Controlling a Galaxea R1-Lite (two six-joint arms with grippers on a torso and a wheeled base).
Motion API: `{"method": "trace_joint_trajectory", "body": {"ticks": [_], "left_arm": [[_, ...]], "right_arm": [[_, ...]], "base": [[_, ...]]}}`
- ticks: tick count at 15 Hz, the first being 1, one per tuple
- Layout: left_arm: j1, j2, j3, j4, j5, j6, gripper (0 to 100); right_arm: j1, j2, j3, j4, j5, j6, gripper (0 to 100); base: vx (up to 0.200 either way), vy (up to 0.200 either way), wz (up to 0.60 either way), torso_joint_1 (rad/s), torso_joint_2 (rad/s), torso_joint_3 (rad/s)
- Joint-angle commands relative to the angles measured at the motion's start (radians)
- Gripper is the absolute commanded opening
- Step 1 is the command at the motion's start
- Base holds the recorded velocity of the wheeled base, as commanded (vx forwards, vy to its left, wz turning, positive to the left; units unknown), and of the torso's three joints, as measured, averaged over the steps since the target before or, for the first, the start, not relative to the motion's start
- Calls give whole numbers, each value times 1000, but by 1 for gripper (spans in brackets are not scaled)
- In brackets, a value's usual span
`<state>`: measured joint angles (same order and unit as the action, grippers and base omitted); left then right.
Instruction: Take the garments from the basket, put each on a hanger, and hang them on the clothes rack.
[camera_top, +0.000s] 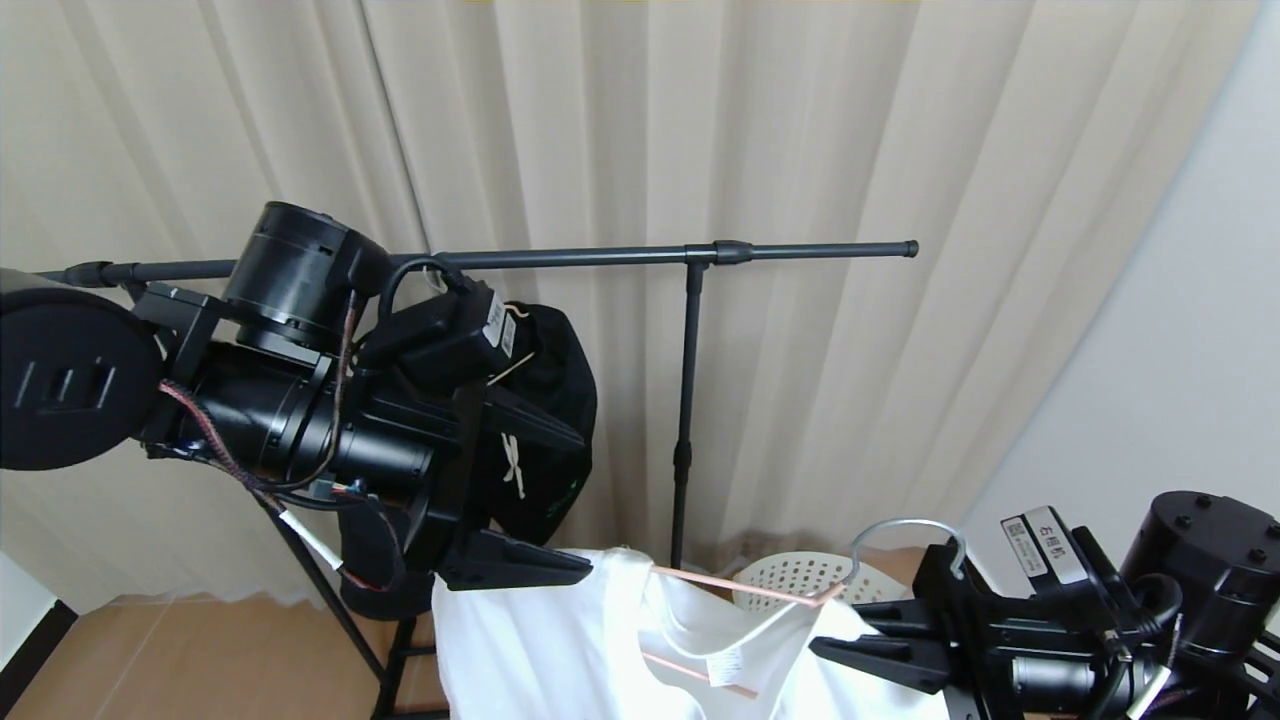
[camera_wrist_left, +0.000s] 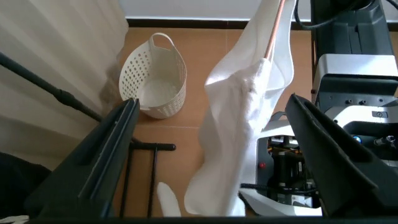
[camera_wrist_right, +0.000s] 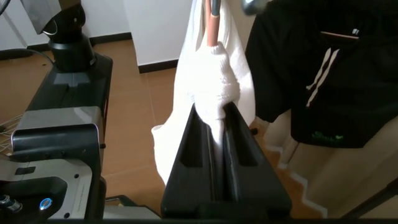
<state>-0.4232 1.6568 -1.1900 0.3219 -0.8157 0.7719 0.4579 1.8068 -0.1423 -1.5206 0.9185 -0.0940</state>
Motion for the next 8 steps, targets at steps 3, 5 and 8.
{"method": "trace_joint_trajectory", "body": {"ticks": [3,5,8], "left_arm": [[-2,18,3,0,-19,21,100],[-2,17,6,0,-37,21,100],[-9,-5,33,-1,-51,23,100]], "right_arm": [[13,23,-5,-19,-3,4,0],[15,25,-6,-19,-3,5,0],[24,31,-19,-19,-3,14,0]], "base": [[0,0,0,0,0,0],[0,0,0,0,0,0],[0,0,0,0,0,0]]}}
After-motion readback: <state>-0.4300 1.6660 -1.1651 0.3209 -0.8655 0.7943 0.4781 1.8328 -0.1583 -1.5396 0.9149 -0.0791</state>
